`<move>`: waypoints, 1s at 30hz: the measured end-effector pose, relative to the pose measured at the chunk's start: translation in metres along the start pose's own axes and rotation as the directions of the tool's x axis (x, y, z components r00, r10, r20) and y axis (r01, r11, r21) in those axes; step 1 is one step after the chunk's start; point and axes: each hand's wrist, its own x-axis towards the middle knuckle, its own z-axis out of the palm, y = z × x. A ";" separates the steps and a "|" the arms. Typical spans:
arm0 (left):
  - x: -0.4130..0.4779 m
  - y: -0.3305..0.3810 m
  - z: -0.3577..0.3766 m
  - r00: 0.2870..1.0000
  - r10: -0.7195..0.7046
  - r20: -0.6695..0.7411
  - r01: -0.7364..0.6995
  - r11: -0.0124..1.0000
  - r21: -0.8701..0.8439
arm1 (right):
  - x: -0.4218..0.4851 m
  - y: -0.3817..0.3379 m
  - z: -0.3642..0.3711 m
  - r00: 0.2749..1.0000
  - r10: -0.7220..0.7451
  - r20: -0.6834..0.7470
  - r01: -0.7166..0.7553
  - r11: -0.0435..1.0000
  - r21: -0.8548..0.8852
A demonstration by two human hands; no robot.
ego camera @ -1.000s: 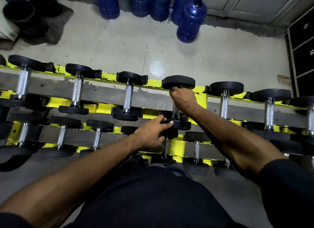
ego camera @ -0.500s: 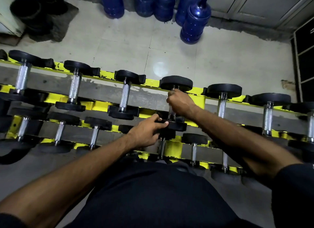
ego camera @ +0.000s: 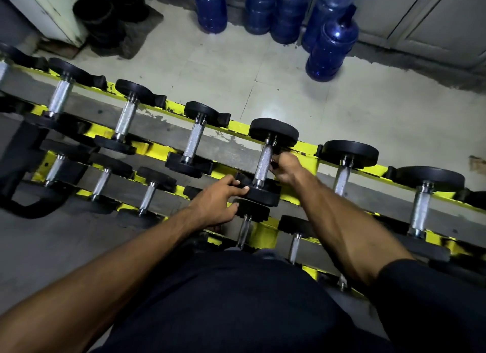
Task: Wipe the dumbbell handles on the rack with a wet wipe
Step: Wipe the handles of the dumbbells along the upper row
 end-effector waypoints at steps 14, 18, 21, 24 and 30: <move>0.011 -0.003 -0.009 1.000 0.004 0.026 -0.005 1.000 0.012 | -0.033 0.002 -0.026 0.999 -0.006 -0.033 0.006 1.000 0.004; 0.017 -0.006 -0.013 0.999 0.026 0.042 -0.027 0.999 0.027 | -0.024 0.000 -0.010 0.999 -0.036 -0.009 0.036 0.998 0.042; 0.017 -0.008 -0.015 0.997 0.044 0.064 -0.046 0.998 0.039 | -0.027 0.010 -0.023 0.999 -0.010 0.046 0.023 0.956 -0.292; 0.017 -0.009 -0.016 0.996 0.053 0.065 -0.056 0.998 0.039 | -0.041 0.025 -0.037 0.995 -0.052 0.086 0.085 0.885 -0.458; 0.016 -0.009 -0.016 0.996 0.073 0.051 -0.077 0.994 0.072 | -0.055 0.018 -0.008 0.660 -0.517 0.544 0.671 0.082 -0.737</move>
